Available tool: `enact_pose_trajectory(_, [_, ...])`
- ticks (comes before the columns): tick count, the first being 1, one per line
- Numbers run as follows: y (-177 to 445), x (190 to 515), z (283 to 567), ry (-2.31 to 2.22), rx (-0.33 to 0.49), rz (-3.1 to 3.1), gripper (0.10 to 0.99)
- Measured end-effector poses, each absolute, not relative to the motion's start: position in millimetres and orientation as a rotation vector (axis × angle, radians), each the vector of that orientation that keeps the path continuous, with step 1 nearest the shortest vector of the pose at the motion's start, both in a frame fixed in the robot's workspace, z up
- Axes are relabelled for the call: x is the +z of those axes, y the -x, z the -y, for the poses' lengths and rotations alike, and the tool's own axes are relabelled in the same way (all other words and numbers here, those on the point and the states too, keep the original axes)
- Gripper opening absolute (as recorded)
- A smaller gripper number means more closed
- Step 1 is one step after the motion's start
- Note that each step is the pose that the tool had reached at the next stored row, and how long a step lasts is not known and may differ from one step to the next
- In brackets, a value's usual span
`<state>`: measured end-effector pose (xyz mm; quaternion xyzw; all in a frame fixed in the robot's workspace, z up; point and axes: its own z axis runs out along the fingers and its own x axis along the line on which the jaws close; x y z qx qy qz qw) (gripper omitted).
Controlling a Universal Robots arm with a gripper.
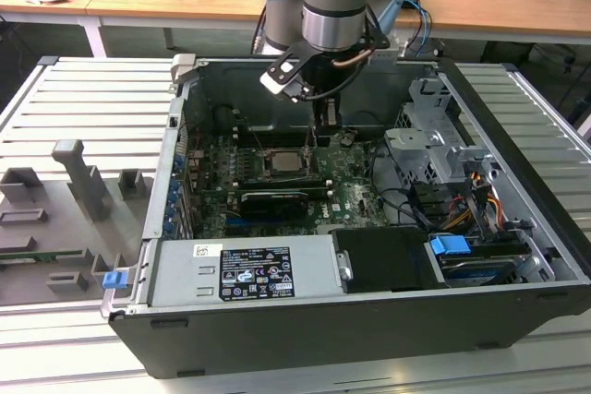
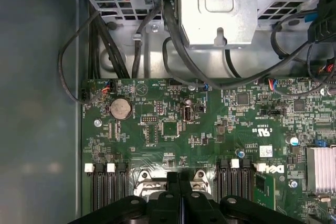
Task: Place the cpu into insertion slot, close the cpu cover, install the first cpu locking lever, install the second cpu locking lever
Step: 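Close the cpu cover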
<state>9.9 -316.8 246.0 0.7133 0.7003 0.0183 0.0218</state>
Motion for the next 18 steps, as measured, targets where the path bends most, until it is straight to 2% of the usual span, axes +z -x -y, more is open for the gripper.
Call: enact_pose_trajectory(18, [14,233,317,-2.198,0.059,-2.185,0.106])
